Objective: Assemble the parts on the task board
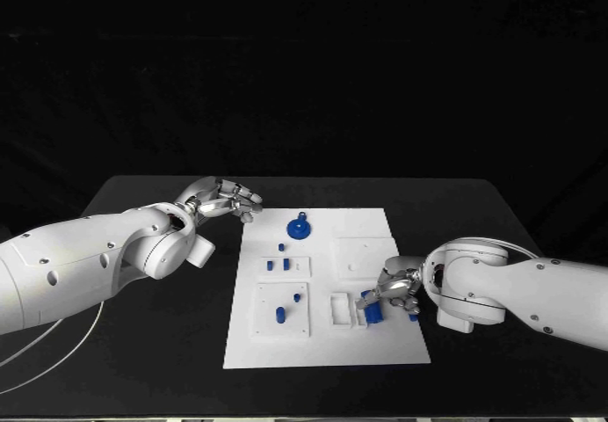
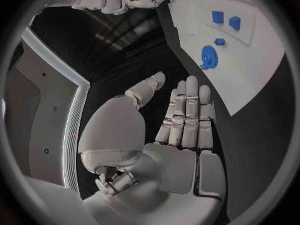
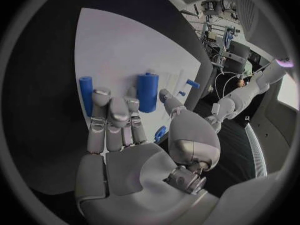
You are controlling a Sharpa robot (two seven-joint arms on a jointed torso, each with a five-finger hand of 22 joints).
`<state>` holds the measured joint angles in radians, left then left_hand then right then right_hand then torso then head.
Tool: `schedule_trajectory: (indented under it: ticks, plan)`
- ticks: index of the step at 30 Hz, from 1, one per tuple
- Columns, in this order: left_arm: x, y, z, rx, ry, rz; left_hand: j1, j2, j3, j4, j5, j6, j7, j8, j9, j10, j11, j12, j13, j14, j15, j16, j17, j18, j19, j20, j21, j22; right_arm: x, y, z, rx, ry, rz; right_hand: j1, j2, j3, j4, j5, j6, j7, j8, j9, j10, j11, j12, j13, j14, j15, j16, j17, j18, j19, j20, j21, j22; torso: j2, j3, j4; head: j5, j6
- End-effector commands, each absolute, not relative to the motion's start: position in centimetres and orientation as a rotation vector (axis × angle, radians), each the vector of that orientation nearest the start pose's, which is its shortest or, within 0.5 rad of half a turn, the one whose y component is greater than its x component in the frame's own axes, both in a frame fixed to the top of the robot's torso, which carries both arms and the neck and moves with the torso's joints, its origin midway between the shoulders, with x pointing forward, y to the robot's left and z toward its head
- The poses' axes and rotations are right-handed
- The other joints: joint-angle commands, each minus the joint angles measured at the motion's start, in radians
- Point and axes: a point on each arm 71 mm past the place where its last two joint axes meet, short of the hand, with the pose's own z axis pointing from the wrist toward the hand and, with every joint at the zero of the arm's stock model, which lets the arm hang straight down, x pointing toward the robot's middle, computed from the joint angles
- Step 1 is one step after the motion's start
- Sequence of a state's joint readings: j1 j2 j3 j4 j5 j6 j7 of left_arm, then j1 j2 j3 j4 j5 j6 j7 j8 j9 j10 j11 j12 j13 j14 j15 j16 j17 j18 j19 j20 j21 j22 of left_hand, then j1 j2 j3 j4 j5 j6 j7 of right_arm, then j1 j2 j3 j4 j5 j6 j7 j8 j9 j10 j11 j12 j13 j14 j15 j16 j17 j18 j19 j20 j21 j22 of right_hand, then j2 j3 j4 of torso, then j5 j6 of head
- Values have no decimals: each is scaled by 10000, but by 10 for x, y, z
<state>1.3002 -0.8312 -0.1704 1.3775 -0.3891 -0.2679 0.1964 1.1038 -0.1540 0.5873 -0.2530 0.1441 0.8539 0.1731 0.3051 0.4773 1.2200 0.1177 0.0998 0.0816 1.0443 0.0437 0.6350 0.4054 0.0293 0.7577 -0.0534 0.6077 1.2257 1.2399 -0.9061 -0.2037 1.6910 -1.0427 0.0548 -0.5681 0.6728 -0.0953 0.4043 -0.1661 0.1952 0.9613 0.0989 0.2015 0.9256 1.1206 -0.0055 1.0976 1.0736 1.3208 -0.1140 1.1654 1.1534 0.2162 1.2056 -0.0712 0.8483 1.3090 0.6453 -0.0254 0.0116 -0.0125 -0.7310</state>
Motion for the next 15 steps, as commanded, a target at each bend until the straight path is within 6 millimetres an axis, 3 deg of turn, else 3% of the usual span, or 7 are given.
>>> schedule_trajectory:
  ticks: [1, 8, 9, 10, 11, 12, 15]
  plan:
    - [514, 243, -190, -7534, 16866, -11772, -85, 0, 5, 83, -46, -78, -24, -47, -13, -52, 8, -58, 13, 33, 55, -64, 19, 50, 7, 31, -48, 16, 416, -210, -264, 1306, 24588, 3492, 61, 519, 21, -144, 805, 14, 47, -128, -2210, -15, -42, 65, -2, -34, -32, 56, 14, 456, -40, 26, 81, 176, 7, -3, -4, -17, -13]
    - [514, 244, -190, -7533, 16889, -11776, -87, -1, 6, 86, -47, -78, -24, -47, -13, -53, 8, -59, 14, 33, 55, -67, 23, 50, 7, 32, -50, 17, 415, -211, -263, 1290, 24536, 3504, 116, 785, -27, -305, 1056, 37, 54, -125, -2207, -15, -32, 75, 0, -32, -31, 66, 13, 456, -46, 54, 124, 181, 8, 2, -14, 53, 0]
    - [515, 244, -190, -7536, 16888, -11768, -88, 0, 6, 87, -47, -79, -24, -47, -13, -53, 9, -59, 13, 32, 55, -68, 24, 50, 7, 32, -50, 18, 414, -212, -263, 1285, 24526, 3508, 1108, 823, 979, -611, 262, 290, -82, 23, -2129, 3, -163, 83, 1, -36, -13, 71, 18, 447, -52, -50, 120, 168, 16, 6, -14, 55, 6]
    - [515, 244, -190, -7540, 16885, -11759, -88, 0, 6, 88, -46, -79, -24, -47, -14, -54, 9, -60, 13, 32, 55, -70, 25, 50, 6, 32, -50, 18, 414, -212, -263, 1289, 24516, 3520, 1653, 1029, 2286, -359, -835, 375, -289, 55, -2110, 0, -110, 38, -30, -74, 7, 40, 7, 419, -113, -40, 33, 104, 18, 8, -15, 56, 10]
    - [515, 245, -190, -7544, 16879, -11751, -89, 0, 6, 89, -46, -79, -24, -47, -14, -54, 9, -60, 13, 32, 56, -70, 26, 50, 6, 32, -51, 19, 414, -213, -262, 1285, 24516, 3537, 1645, 493, 3153, 88, -1358, 448, -85, 65, -2119, 48, -89, 34, -48, -51, -107, 41, -5, 383, -52, 39, 50, 91, 21, 10, -17, 59, 24]
    - [515, 245, -190, -7547, 16878, -11741, -90, 0, 6, 91, -46, -79, -24, -47, -14, -55, 9, -60, 13, 31, 56, -72, 27, 50, 6, 32, -51, 19, 414, -213, -262, 1263, 24546, 3530, 1745, -138, 4402, 716, -1261, 571, -122, 88, -2136, 118, -126, 29, -74, -11, -130, 37, -30, 364, 44, 126, 81, 76, 26, 12, -19, 61, 31]
    - [515, 246, -190, -7558, 16866, -11712, -91, 0, 6, 95, -46, -80, -24, -46, -14, -56, 10, -62, 13, 31, 56, -76, 32, 50, 5, 33, -53, 21, 415, -215, -263, 1294, 24559, 3474, 1602, -291, 4765, 887, -1445, 616, -56, 86, -2152, 203, -132, 69, -73, 88, -109, 76, -58, 444, 197, 176, 259, 152, 29, 10, -23, 58, 70]
